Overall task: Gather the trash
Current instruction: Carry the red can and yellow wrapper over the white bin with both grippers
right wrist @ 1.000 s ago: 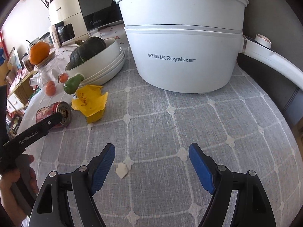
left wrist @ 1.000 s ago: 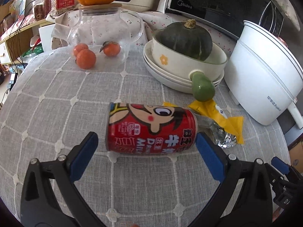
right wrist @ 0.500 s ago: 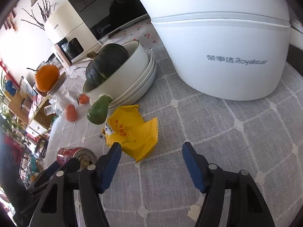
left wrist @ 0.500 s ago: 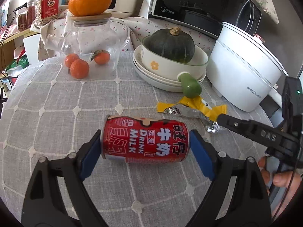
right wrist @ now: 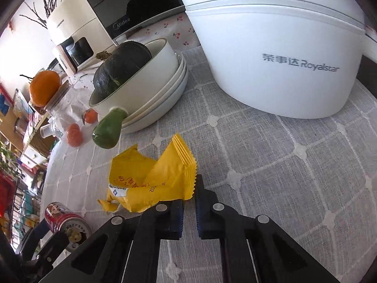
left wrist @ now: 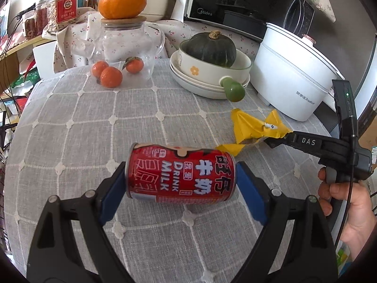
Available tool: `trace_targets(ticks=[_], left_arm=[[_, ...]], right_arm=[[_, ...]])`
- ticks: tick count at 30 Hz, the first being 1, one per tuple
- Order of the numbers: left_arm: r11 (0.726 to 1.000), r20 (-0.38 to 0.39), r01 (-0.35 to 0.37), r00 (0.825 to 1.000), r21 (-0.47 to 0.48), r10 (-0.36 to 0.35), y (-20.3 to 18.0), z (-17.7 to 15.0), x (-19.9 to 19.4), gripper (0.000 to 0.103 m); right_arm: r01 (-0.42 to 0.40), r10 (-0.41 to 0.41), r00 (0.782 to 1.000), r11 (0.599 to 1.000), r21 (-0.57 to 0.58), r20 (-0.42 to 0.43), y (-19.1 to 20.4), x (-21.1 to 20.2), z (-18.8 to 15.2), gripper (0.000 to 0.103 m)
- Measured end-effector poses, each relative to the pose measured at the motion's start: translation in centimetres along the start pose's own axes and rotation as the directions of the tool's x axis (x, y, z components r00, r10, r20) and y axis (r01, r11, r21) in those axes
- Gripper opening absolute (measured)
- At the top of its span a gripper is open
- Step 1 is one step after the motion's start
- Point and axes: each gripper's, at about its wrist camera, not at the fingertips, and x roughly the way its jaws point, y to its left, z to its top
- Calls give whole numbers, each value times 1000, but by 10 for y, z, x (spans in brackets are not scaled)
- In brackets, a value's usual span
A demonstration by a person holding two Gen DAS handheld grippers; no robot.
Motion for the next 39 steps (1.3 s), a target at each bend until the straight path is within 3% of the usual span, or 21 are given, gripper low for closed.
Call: trace_targets(ticks=[11,28,34,39], left_arm=[[999,15,37,999,-9,-37,-13,-27,-68,89],[986,-13,164,986,-32,-164,-43,-105,-146,89],[974,-45,228,973,-18,-228,-71,-126,-151,89],[946,-55,325,945,11,-324,-112,-130,-149,89]], right_arm=[[50,-50,999,998,-30,11,-20,-97,-38,8],[105,-105,994,994,12,41,-63,-244,-126,8],[142,-142,989,990,19,28,-87,-274,-159,8],[221,-221,975,974,50,-11,-114,-294,-178,8]])
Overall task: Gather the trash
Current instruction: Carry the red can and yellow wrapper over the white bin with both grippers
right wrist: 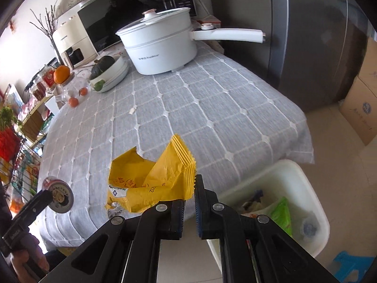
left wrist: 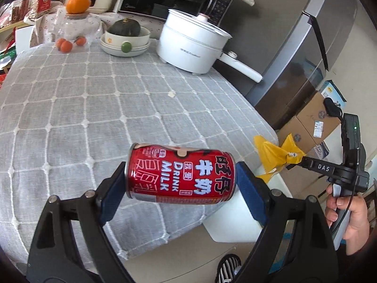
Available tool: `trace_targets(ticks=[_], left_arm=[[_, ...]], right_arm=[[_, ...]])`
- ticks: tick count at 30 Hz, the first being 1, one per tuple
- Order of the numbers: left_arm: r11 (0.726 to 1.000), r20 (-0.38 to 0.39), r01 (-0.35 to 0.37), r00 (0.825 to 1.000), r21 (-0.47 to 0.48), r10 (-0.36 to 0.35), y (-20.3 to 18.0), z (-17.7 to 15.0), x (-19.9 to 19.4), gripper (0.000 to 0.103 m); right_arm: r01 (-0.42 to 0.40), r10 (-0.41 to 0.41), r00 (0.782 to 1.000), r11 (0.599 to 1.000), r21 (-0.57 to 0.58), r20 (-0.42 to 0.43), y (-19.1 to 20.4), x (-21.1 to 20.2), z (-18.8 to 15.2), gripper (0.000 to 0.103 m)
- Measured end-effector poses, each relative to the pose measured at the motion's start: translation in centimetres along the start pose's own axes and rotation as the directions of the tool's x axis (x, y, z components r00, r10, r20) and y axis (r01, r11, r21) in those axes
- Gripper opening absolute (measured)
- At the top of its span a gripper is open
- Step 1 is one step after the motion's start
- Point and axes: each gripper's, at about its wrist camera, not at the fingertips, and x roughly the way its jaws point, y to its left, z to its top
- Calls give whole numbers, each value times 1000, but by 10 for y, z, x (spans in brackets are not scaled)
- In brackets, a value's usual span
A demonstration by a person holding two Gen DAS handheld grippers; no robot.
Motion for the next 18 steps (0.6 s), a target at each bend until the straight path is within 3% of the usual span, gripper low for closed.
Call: trace_targets(ticks=[6,10,18], left_arm=[[991,-38,126,992,49,-124,-54,-2,28,89],[971,-79,199,979,129,-190,-99,-12,46,89],[924,-201,273,954,268,-223,-166,-45,94,89]], right_arm=[[52,-52,999,998,20,5,-48,-23,-10,8],[89,-89,996,992,88,0,-95,-33,-16,9],[164,-160,986,962,219,-36,-178,-47,-34,9]])
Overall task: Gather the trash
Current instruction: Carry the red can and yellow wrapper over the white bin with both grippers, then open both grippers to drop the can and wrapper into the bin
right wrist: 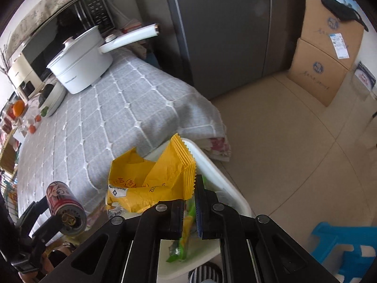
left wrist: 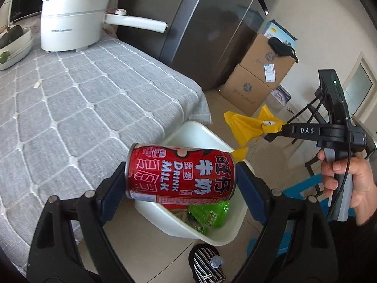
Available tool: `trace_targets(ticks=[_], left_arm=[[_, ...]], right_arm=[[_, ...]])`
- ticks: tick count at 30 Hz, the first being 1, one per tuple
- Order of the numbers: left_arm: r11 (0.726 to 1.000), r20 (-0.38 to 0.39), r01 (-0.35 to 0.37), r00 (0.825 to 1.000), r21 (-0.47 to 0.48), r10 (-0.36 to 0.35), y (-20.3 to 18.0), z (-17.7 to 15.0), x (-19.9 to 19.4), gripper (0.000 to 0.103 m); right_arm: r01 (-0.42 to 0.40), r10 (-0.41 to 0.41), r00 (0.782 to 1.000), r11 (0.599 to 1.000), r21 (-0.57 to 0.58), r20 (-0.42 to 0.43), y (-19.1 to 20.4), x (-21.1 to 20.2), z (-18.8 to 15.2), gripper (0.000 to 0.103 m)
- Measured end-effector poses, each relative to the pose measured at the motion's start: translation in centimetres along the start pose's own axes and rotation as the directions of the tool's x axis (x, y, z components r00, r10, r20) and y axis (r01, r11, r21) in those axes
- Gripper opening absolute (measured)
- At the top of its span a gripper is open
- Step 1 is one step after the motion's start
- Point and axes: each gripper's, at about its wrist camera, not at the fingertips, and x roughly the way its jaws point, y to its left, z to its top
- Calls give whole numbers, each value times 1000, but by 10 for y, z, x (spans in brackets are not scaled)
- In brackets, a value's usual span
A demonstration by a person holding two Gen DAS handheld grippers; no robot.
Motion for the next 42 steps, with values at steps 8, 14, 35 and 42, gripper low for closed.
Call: trace_targets(ticks=[8,14,35,42], left_arm=[[999,-75,2,997,41,2,-19,-10,40,89],[997,-134,-55,989,50,61,-23,-12,47,102],[974,-62,-225,973,-13,224,25,-22,-43,102],[943,-57,-333,942,-28,331,37,-28,-61,102]], right_arm=[[27,-26,1000,997,67,-17,-42,-5,-7,9],[26,-24,999,997,72,-21,-44,-6,-9,9],[38,-45,998,988,-148,-41,33,4,-12,12],[78,-78,997,984,-157,5,43,-6,-12,69]])
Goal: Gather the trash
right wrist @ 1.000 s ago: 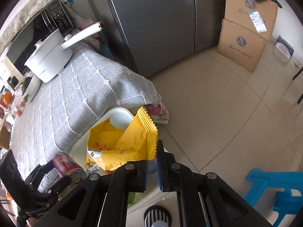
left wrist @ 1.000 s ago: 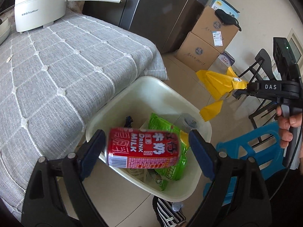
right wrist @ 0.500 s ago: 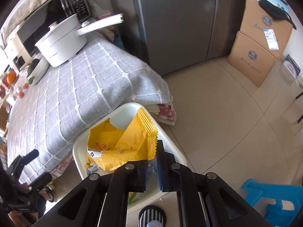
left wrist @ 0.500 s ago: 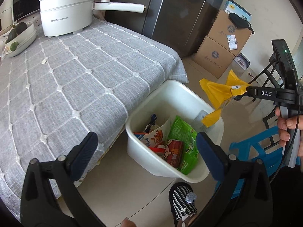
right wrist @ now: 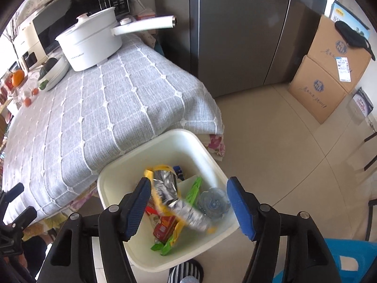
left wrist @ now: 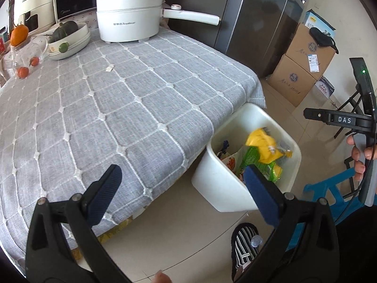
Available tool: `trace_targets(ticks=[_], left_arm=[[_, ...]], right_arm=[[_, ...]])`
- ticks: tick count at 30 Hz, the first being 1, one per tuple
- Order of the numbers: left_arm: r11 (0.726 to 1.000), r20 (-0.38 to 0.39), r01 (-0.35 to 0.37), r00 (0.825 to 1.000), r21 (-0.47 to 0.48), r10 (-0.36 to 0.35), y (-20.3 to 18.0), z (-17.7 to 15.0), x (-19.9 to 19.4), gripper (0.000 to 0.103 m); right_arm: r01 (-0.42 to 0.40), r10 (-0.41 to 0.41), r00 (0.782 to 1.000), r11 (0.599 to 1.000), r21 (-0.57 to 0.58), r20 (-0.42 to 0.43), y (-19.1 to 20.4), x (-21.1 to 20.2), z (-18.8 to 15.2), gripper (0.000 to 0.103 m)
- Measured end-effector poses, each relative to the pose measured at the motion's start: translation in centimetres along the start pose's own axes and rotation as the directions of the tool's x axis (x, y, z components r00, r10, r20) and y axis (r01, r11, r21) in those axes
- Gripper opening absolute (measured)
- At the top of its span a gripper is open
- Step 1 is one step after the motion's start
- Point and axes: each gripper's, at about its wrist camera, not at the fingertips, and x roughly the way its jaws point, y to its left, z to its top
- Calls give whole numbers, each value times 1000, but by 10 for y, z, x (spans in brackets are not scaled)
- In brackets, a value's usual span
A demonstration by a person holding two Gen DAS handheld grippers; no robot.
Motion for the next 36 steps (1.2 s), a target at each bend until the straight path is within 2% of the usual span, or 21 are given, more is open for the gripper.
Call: trace_targets(ticks=[4,10,13,19,23,31,36], left_arm=[[999,-3,-42,999,-34,42,12,-3,-5,102],[995,-6,-52,999,-91,51,29,-6,-14,102],[988,12,-106,994,-108,108,35,-6,-22,102],[950,35,-274,959,-151,282,46,-3,-42,102],[935,85,-322,938,-147,337,42,-5,-65,102],[932,182,-333,917,-143,355,32,-18,-113,102],[940,204,-315,919,-132,337,33,-27,-126,102]], right_arm=[[-4,4,1000,1000,3,10,4,-6,1,73],[-23,24,999,1000,-19,32,22,-13,2,74],[-36,38,998,998,-42,53,35,-18,3,75],[-62,74,990,993,-105,119,78,-37,0,78],[-76,103,979,985,-152,176,111,-60,-10,81],[-79,136,943,978,-193,304,147,-116,-44,88],[-50,110,930,983,-177,349,149,-134,-66,90]])
